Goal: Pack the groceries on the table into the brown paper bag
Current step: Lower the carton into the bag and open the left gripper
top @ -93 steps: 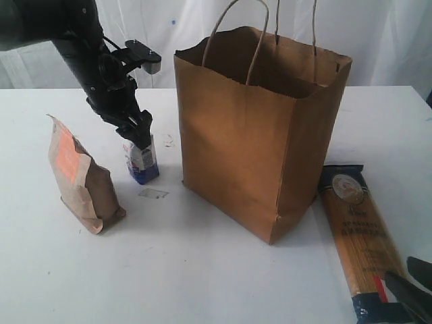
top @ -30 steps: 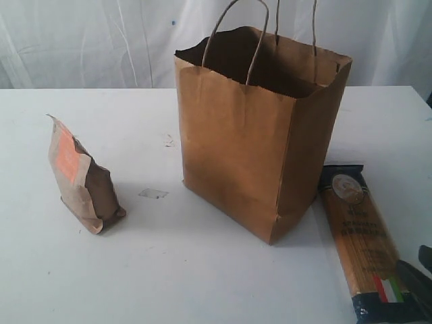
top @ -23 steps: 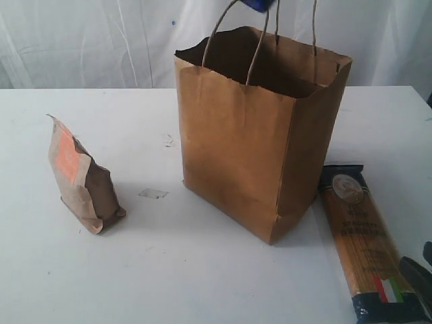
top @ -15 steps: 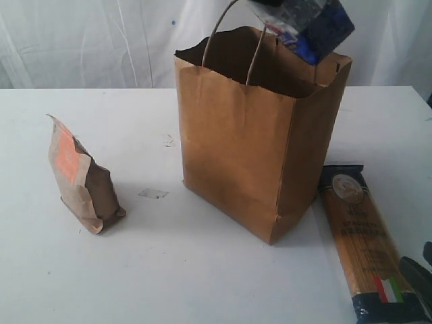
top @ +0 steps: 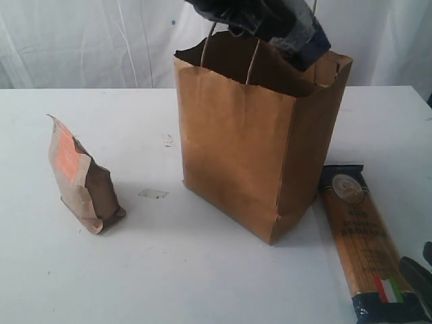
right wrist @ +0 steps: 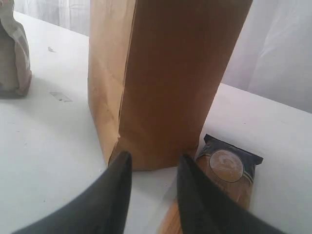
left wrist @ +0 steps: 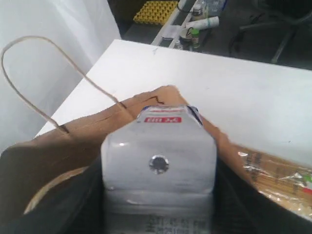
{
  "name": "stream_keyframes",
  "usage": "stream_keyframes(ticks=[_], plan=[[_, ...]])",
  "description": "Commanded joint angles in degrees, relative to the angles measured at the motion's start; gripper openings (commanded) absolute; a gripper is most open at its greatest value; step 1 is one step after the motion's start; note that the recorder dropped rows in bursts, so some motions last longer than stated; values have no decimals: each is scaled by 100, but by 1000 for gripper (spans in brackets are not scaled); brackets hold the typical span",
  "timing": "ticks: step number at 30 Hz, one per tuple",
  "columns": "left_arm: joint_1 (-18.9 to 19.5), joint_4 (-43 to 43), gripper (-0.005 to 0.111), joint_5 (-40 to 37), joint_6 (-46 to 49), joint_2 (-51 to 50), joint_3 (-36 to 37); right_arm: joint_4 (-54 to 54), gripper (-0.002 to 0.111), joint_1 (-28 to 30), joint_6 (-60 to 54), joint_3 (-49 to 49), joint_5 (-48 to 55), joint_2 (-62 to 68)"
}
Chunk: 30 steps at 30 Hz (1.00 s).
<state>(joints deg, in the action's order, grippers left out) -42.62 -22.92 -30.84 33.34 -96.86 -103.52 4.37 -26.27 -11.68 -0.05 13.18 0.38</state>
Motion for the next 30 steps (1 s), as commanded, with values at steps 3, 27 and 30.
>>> stream_keyframes(ticks=[3,27,30], plan=[[-10,837,0,9,-560,-319,-66,7,31,24,-8,5,-39,-38],[-10,665,66,-355,-681,-308,-364,7,31,24,139,5,-49,-38],[-10,641,66,-821,-681,-176,-628,7,31,24,139,5,-49,-38]])
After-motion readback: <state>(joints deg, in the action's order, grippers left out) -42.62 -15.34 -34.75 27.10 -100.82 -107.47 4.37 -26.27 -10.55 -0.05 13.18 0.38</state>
